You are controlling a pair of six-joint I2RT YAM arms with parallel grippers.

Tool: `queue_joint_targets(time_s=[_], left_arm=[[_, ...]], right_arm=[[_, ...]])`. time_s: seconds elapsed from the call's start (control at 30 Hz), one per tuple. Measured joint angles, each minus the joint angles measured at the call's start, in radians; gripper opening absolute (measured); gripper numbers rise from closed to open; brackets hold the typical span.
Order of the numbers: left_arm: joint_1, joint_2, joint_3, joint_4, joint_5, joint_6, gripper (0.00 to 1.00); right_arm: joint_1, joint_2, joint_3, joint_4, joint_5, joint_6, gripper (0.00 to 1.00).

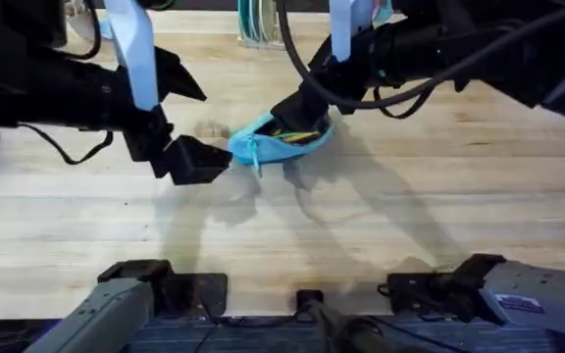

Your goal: Unzip the bag, pick up the pens from the table one at a time and place them inside, then zip the bag closed.

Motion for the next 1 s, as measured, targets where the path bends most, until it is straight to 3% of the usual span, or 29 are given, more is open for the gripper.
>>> queue_joint_targets(time_s=[0.13,0.37,0.57,0.73,1.0], left_arm=[[0.068,0.009,0.000,-0.035,0.038,0.100,0.993],[0.183,0.009,0.000,-0.149,0.106,0.345,0.993],[0.276,0.009,-0.025,-0.186,0.168,0.526,0.993],[0.328,0.010,-0.097,-0.163,0.201,0.619,0.993],[0.332,0.100,-0.194,-0.048,0.285,0.670,0.993]], right_arm=[[0.000,0.000,0.000,0.000,0.009,0.002,0.996],[0.000,0.000,0.000,0.001,0.015,0.002,0.997],[0.000,0.000,0.000,0.000,0.017,0.013,0.996],[0.000,0.000,0.000,0.000,0.017,0.084,0.997],[0.000,-0.018,0.000,-0.002,0.017,0.246,0.997]])
